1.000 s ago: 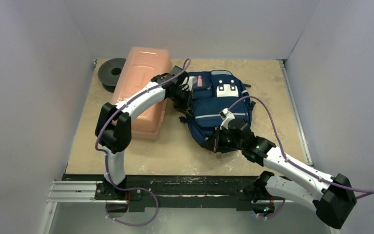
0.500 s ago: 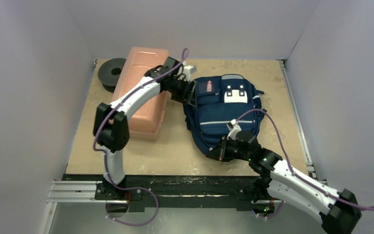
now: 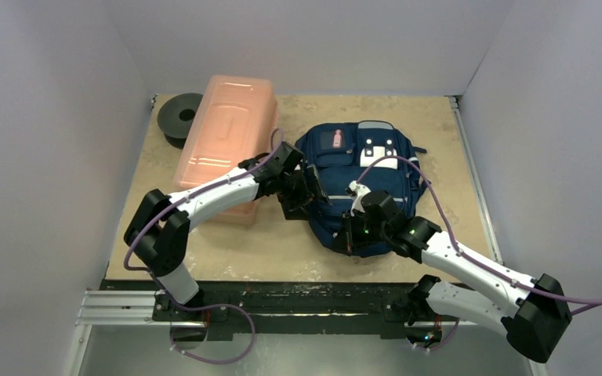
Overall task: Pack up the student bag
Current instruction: Zip the student bag at the center of the board.
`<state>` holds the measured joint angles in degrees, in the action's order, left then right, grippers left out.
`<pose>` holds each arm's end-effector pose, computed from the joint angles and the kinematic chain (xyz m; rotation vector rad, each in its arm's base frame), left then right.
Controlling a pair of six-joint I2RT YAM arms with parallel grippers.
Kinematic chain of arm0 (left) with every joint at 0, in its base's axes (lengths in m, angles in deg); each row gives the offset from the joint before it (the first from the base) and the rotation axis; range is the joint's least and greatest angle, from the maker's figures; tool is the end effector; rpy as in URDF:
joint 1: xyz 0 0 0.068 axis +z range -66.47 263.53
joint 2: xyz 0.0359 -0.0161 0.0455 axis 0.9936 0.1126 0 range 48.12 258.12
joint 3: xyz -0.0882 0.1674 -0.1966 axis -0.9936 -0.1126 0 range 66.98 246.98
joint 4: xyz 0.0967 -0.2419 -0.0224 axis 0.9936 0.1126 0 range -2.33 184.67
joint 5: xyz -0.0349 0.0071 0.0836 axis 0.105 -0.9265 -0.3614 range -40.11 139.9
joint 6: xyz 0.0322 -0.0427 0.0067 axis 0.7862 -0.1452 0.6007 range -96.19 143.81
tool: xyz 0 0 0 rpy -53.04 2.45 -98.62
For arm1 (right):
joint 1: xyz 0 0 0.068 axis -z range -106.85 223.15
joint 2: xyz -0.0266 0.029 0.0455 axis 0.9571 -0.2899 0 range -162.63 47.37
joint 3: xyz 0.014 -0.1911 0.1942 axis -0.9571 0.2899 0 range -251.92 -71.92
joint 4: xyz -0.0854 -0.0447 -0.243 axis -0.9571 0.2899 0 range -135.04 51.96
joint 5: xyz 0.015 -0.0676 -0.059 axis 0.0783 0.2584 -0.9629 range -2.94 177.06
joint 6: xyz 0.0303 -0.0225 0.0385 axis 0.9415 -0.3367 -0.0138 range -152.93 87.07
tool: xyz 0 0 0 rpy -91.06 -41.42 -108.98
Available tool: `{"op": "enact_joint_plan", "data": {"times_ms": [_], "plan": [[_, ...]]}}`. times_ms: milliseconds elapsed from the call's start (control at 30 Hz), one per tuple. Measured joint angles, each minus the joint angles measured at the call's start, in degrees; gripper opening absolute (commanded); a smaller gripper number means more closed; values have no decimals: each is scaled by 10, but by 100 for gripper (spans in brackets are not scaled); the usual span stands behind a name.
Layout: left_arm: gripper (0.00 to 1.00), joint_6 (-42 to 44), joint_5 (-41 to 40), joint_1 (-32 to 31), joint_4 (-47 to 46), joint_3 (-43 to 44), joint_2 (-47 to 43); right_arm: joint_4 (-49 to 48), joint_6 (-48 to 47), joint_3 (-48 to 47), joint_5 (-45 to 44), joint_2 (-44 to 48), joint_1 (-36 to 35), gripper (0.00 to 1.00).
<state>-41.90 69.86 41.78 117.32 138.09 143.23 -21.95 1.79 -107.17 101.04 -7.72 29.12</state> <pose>0.2571 -0.2457 0.2452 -0.4305 2.8235 -1.0518 0.1373 0.1446 0.2293 -0.3353 2.4773 0.9263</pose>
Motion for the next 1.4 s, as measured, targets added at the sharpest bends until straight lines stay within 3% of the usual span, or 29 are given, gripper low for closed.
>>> {"op": "enact_joint_plan", "data": {"times_ms": [133,200,233,333,400,433,533,600,700,833,967,1167,1400], "plan": [[77,-65,-29,-3,-3,-47,5,11,-14,-5,-10,1,-1,0],[64,-89,-35,-8,-13,-59,4,14,-18,-5,-10,1,-2,0],[53,-101,-35,-11,-23,-64,4,14,-20,-5,-10,0,-2,1],[23,-129,-28,-17,-55,-69,11,16,-26,-7,-9,-8,-2,17],[3,-127,-29,-18,-67,-69,21,31,-30,-19,-12,-16,-2,42],[0,-120,-32,-18,-68,-69,26,43,-31,-27,-16,-19,-2,50],[0,-84,-46,-18,-65,-71,30,82,-31,-55,-34,-16,-4,67],[0,-68,-46,-17,-81,-76,29,105,-13,-70,-56,0,-17,72],[0,-65,-31,-16,-138,-105,27,113,28,-72,-98,42,-68,72],[0,-82,-1,-12,-223,-147,27,99,140,-69,-189,70,-147,58],[0,-93,10,-12,-270,-170,27,128,294,-69,-311,52,-208,64],[0,-100,10,-11,-273,-175,20,222,454,-122,-423,-86,-255,63],[0,-106,-5,-12,-235,-173,9,303,525,-228,-488,-202,-270,63]]}}
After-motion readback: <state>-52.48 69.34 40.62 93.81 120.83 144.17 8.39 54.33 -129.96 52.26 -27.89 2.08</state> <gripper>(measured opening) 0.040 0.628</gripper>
